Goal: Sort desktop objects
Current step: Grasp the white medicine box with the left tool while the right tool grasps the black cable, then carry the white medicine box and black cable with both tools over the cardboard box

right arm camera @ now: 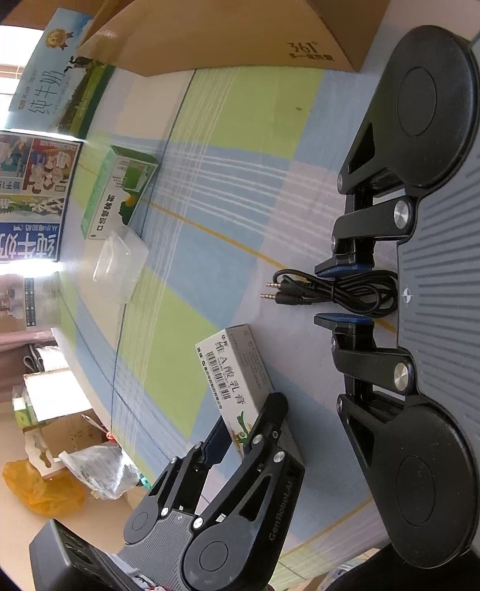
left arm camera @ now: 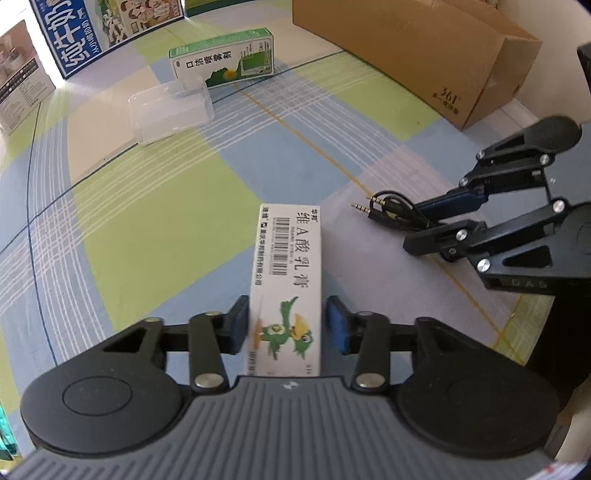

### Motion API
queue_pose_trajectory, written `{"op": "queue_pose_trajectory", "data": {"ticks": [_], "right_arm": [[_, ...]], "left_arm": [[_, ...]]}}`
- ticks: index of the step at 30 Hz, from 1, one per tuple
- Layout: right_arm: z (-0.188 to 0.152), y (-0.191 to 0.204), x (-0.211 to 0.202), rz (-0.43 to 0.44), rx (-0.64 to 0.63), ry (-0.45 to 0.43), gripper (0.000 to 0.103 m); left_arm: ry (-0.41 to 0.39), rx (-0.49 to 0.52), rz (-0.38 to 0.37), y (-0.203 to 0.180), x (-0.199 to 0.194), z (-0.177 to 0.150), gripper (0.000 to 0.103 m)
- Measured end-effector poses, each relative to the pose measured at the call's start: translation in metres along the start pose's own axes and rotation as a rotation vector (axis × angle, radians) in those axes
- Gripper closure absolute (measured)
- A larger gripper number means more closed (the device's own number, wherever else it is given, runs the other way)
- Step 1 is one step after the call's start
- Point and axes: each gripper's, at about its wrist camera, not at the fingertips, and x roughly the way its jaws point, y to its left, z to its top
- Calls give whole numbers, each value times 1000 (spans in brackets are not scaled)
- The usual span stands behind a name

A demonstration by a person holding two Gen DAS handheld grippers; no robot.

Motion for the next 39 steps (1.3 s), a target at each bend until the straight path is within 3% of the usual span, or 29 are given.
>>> {"op": "queue_pose_trajectory", "data": {"ticks": [14,22,39], "right_arm": [[-12,-11,-38,-39,80,-44,91],[-24,-11,-58,-45,108,-69,91],[-3,-51,-148,-147,211,-277,91]], "left_arm": [[-55,-119,3,-22,-25,1,70],[-76,-135,0,-42,-39,-2,70],[-173,-166,5,-81,-79,34,70]]}}
